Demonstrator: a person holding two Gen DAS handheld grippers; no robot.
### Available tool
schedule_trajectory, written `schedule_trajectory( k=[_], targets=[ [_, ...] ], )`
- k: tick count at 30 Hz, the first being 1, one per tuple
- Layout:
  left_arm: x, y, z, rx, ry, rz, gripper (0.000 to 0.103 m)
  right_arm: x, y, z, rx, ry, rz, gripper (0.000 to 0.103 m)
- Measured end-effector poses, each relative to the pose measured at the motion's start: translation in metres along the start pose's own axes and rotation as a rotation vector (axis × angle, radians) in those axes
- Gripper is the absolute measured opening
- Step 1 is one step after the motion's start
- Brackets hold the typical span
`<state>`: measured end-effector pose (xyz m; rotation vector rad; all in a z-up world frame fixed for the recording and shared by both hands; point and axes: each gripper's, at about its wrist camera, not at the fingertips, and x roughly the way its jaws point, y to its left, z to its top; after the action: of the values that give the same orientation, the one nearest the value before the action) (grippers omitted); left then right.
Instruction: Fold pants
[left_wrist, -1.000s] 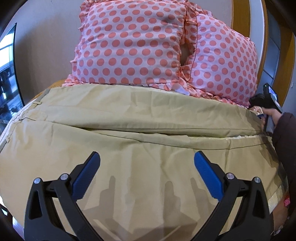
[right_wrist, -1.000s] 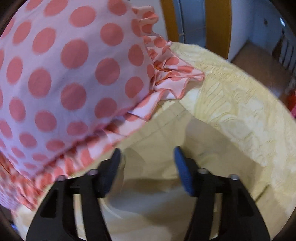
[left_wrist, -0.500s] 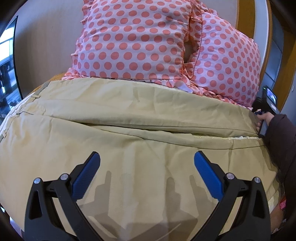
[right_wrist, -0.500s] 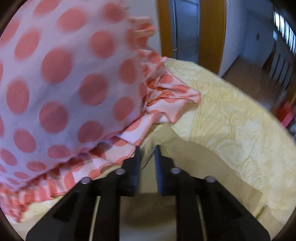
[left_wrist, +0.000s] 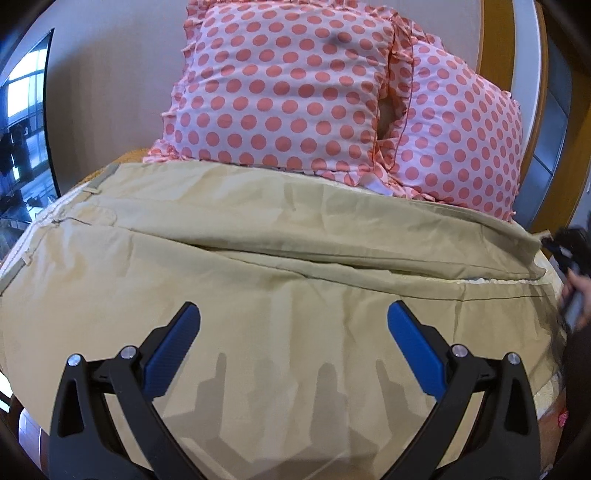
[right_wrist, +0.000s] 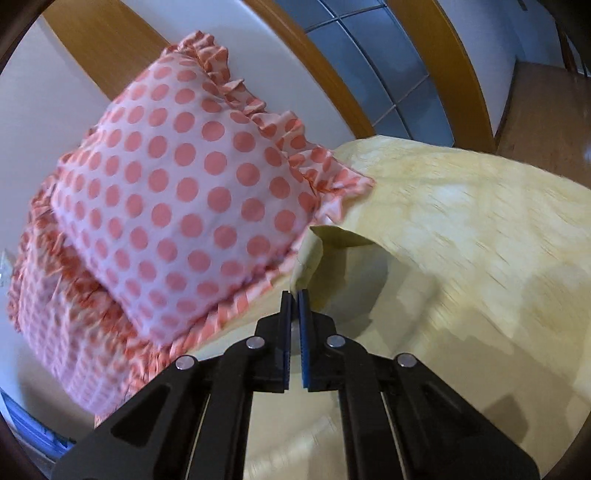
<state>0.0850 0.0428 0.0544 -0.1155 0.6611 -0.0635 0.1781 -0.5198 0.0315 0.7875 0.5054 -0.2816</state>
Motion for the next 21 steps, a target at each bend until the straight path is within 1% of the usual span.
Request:
schedule_trajectory(
  k=[2, 4, 6, 8, 9, 10, 11, 13, 15, 16, 18, 20, 21],
  targets=[
    [-0.005, 0.0, 0.002, 0.004, -0.014, 0.005, 0.101, -0.009, -0.008, -0.008, 0.047, 0.04, 0.02, 0.004],
    [-0.008, 0.0, 0.004, 0.004, -0.017, 0.013, 0.101, -0.001, -0.022, -0.009, 0.133, 0.099, 0.025, 0.005],
    [-0.013, 0.001, 0.003, 0.003, -0.023, 0.022, 0.101, 0.003, -0.032, -0.013, 0.22, 0.141, 0.037, 0.006],
    [-0.018, 0.004, 0.001, 0.0, -0.029, 0.032, 0.101, 0.009, -0.039, -0.016, 0.28, 0.175, 0.036, 0.008],
    [-0.019, 0.005, 0.001, -0.002, -0.03, 0.035, 0.101, 0.014, -0.041, -0.015, 0.298, 0.186, 0.035, 0.011],
    [-0.02, 0.007, 0.0, -0.005, -0.03, 0.041, 0.101, 0.016, -0.043, -0.016, 0.314, 0.198, 0.032, 0.021],
    [-0.02, 0.008, 0.0, -0.006, -0.03, 0.044, 0.101, 0.018, -0.045, -0.016, 0.33, 0.208, 0.029, 0.033],
    [-0.021, 0.009, 0.001, -0.003, -0.03, 0.057, 0.101, 0.02, -0.048, -0.017, 0.36, 0.216, 0.034, 0.034],
    [-0.023, 0.01, 0.001, -0.002, -0.034, 0.064, 0.101, 0.018, -0.046, -0.016, 0.36, 0.211, 0.037, 0.041],
    [-0.023, 0.01, 0.001, -0.002, -0.035, 0.066, 0.101, 0.017, -0.045, -0.016, 0.362, 0.207, 0.04, 0.047],
    [-0.024, 0.01, 0.001, -0.002, -0.035, 0.068, 0.101, 0.017, -0.042, -0.014, 0.358, 0.199, 0.03, 0.05],
    [-0.023, 0.01, 0.0, -0.002, -0.031, 0.067, 0.101, 0.021, -0.036, -0.011, 0.307, 0.183, -0.005, 0.049],
    [-0.023, 0.01, 0.001, 0.0, -0.027, 0.066, 0.101, 0.023, -0.033, -0.01, 0.274, 0.183, -0.014, 0.036]
  ],
)
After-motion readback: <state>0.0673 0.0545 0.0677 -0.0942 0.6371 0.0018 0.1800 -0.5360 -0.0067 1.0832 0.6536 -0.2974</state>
